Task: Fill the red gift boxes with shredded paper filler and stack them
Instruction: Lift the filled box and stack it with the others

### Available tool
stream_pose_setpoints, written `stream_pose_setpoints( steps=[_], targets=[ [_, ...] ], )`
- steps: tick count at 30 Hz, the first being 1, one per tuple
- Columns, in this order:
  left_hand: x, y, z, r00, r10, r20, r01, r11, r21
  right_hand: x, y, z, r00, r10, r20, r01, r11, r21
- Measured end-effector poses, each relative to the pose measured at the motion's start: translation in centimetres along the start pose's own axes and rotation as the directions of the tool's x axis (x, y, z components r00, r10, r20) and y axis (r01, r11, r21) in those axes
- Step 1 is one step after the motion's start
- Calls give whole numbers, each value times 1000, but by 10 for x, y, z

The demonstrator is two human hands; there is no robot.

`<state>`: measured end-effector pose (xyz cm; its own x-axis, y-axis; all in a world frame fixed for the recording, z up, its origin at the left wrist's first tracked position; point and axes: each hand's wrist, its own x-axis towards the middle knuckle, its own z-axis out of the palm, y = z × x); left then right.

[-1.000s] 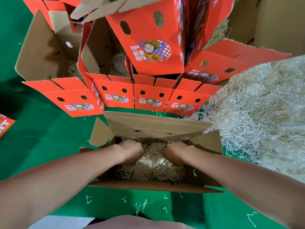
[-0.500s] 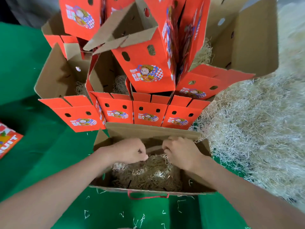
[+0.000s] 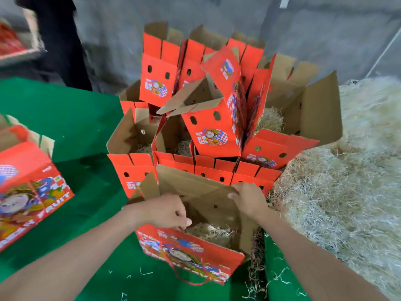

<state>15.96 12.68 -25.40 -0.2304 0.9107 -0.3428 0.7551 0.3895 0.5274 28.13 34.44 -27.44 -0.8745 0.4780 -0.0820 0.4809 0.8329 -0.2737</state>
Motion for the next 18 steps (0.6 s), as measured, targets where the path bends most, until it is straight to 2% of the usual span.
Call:
stream_pose_setpoints(
  steps=[2, 4, 5, 7, 11, 14, 18],
  targets=[
    [-14, -16, -2, 996, -45, -76, 48, 998, 42, 15, -21, 5, 999, -47, -4, 47, 999, 3],
    [-31, -26, -5, 988, -75, -138, 81, 996, 40, 31, -39, 5, 992, -118, 34, 115, 989, 88],
    [-40, -30, -6, 982, -113, -149, 113, 994, -7, 39, -44, 2, 985, -161, 58, 153, 980, 124],
    [-53, -31, -7, 985, -117, -129, 119, 993, 3, 49, -47, -4, 971, -204, 122, 185, 971, 153],
    [-58, -29, -7, 971, -105, -214, 154, 962, 224, 50, -48, -6, 958, -178, 225, 166, 983, 72],
    [-70, -23, -33, 958, -125, -260, 210, 920, 330, 46, -63, -14, 962, -263, 70, 254, 961, 111],
    [-106, -3, -92, 943, -80, -322, 214, 888, 406, 40, -90, -55, 901, -421, -105, 430, 898, 95]
  ],
)
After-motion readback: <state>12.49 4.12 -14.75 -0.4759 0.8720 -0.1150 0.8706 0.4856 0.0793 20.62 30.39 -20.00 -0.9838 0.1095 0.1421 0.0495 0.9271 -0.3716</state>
